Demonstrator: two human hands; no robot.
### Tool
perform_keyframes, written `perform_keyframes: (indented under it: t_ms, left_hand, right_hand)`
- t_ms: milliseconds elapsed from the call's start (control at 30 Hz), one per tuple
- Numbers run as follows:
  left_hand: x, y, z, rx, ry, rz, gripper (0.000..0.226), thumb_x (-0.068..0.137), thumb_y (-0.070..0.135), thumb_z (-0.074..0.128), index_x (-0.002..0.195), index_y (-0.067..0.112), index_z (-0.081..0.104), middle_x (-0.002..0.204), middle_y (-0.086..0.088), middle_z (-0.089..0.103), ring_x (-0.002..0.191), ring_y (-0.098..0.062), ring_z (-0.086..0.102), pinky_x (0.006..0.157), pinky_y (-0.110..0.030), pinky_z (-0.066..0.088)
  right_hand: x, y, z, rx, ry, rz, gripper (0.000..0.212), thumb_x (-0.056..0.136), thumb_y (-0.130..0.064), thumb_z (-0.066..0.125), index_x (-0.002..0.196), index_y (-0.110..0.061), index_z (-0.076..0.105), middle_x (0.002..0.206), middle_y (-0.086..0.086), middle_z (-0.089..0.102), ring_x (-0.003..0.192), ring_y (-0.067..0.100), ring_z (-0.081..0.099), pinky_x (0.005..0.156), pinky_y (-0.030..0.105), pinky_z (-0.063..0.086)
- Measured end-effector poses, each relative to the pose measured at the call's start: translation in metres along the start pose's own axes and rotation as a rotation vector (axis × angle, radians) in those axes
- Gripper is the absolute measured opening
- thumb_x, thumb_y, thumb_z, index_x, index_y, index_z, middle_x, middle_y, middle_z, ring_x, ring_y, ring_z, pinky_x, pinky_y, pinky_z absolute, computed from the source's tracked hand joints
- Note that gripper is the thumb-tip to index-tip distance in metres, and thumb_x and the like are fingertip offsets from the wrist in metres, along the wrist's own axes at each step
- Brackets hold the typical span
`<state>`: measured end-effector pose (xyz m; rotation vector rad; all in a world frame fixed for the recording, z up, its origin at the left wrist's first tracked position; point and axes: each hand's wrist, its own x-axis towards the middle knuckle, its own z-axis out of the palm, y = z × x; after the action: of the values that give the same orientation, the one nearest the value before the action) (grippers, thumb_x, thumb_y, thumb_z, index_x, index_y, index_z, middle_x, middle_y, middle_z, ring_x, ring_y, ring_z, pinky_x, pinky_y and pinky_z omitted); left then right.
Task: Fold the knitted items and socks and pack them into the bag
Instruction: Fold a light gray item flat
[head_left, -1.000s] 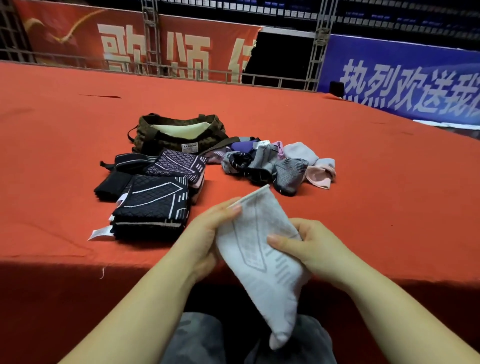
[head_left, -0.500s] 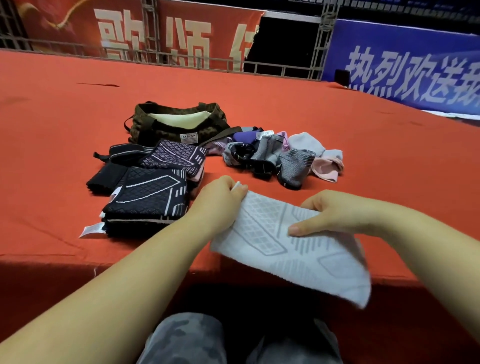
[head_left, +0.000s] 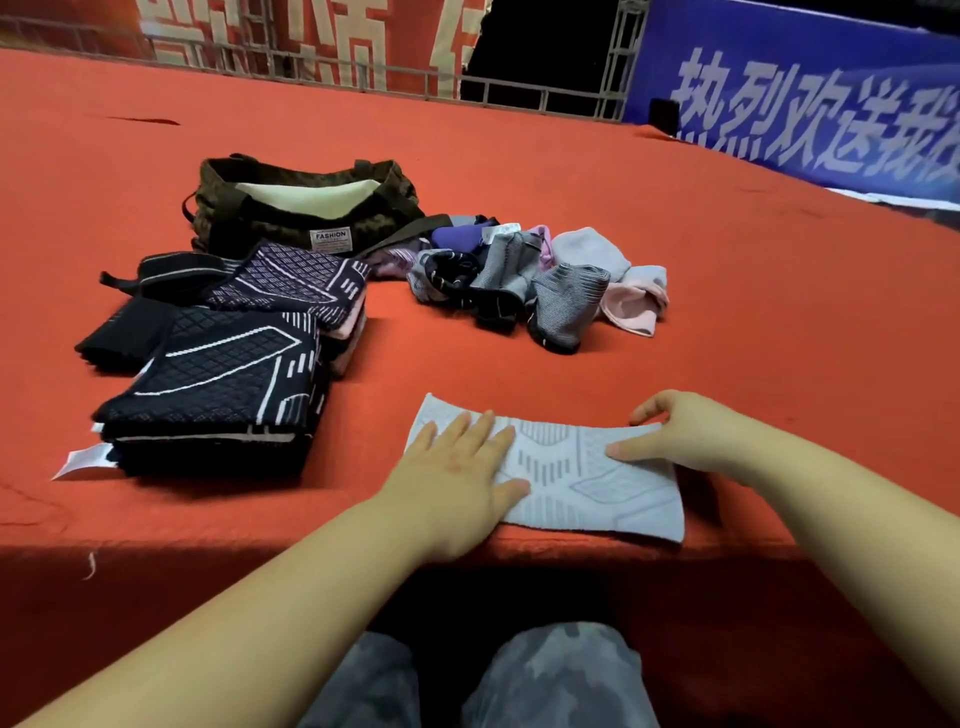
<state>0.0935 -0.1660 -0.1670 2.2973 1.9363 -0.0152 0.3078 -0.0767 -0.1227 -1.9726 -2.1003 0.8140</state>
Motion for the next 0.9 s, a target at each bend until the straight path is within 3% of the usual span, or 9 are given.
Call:
perform_keyframes:
  t_ms: [133, 233, 300, 367, 433, 567, 767, 833, 900]
  left_hand:
    - [0.003, -0.005, 0.006, 0.001, -0.039, -0.028, 0.065, 0.098, 0.054, 0.020, 0.152, 0.024, -0.002, 0.159, 0.000, -0.010, 0.146, -0.017, -0.008, 0.118, -0.038, -0.006]
    - [-0.001, 0.000, 0.005, -0.074, 0.142, 0.024, 0.060, 0.097, 0.052, 0.031, 0.149, 0.022, 0.023, 0.158, -0.003, 0.014, 0.146, -0.018, 0.009, 0.118, -0.033, 0.005]
    - [-0.003, 0.007, -0.004, -0.442, 0.317, 0.007, 0.049, 0.096, 0.050, 0.035, 0.132, 0.021, 0.051, 0.142, 0.000, 0.047, 0.133, -0.015, 0.038, 0.112, -0.030, 0.024]
    - [-0.002, 0.007, -0.019, -0.996, 0.290, -0.140, 0.046, 0.098, 0.047, 0.034, 0.113, 0.016, 0.064, 0.114, -0.003, 0.066, 0.108, -0.017, 0.059, 0.100, -0.033, 0.040]
    - [-0.002, 0.001, -0.030, -1.273, 0.218, -0.306, 0.050, 0.097, 0.051, 0.033, 0.100, 0.013, 0.066, 0.095, -0.011, 0.072, 0.092, -0.023, 0.067, 0.086, -0.033, 0.047]
    - [-0.010, -0.005, -0.024, -1.059, 0.125, -0.340, 0.033, 0.092, 0.044, 0.052, 0.107, 0.017, 0.064, 0.086, -0.005, 0.074, 0.094, -0.022, 0.067, 0.080, -0.035, 0.050]
    - [0.000, 0.017, -0.024, -0.733, 0.105, -0.391, 0.050, 0.080, 0.046, 0.064, 0.125, 0.024, 0.056, 0.120, -0.001, 0.064, 0.115, -0.017, 0.057, 0.101, -0.034, 0.042]
    - [0.004, 0.027, -0.026, -0.774, 0.098, -0.387, 0.043, 0.078, 0.045, 0.065, 0.115, 0.023, 0.060, 0.114, -0.003, 0.068, 0.110, -0.018, 0.060, 0.098, -0.035, 0.045]
    - [0.007, 0.036, -0.029, -0.902, 0.082, -0.358, 0.019, 0.078, 0.039, 0.065, 0.086, 0.022, 0.063, 0.092, -0.003, 0.074, 0.097, -0.018, 0.066, 0.092, -0.037, 0.049]
  right_hand:
    - [-0.013, 0.002, -0.010, 0.230, -0.175, 0.146, 0.032, 0.070, -0.028, 0.082, 0.082, -0.004, 0.064, 0.072, 0.010, 0.063, 0.061, 0.023, 0.057, 0.059, 0.028, 0.051]
    - [-0.024, -0.011, -0.012, 0.478, -0.251, 0.169, 0.017, 0.079, -0.019, 0.072, 0.091, -0.008, 0.068, 0.081, 0.010, 0.069, 0.064, 0.018, 0.061, 0.049, 0.020, 0.049]
    - [-0.031, -0.027, -0.012, 0.703, -0.313, 0.099, 0.014, 0.078, -0.020, 0.068, 0.090, -0.013, 0.066, 0.076, 0.005, 0.068, 0.059, 0.013, 0.061, 0.049, 0.018, 0.050]
    - [-0.039, -0.046, -0.007, 0.866, -0.355, -0.003, 0.007, 0.085, -0.021, 0.062, 0.087, -0.015, 0.063, 0.074, 0.004, 0.069, 0.059, 0.013, 0.063, 0.056, 0.022, 0.053]
    - [-0.044, -0.062, 0.005, 0.815, -0.365, -0.122, 0.009, 0.088, -0.016, 0.061, 0.096, -0.014, 0.062, 0.091, 0.009, 0.071, 0.074, 0.018, 0.066, 0.067, 0.025, 0.050]
    - [-0.046, -0.075, 0.035, 0.573, -0.214, -0.296, 0.025, 0.087, 0.000, 0.060, 0.104, -0.018, 0.059, 0.102, 0.003, 0.068, 0.079, 0.011, 0.061, 0.061, 0.013, 0.047]
    - [-0.044, -0.054, 0.060, 0.898, 0.190, -0.318, 0.038, 0.084, 0.016, 0.042, 0.090, -0.018, 0.058, 0.094, 0.004, 0.067, 0.078, 0.010, 0.066, 0.063, 0.015, 0.052]
    - [-0.045, -0.045, 0.067, 0.892, 0.277, -0.340, 0.041, 0.083, 0.018, 0.039, 0.089, -0.017, 0.058, 0.096, 0.006, 0.068, 0.078, 0.007, 0.067, 0.064, 0.014, 0.051]
    - [-0.046, -0.037, 0.071, 0.917, 0.298, -0.332, 0.040, 0.081, 0.020, 0.040, 0.090, -0.015, 0.058, 0.097, 0.008, 0.068, 0.078, 0.005, 0.068, 0.066, 0.014, 0.051]
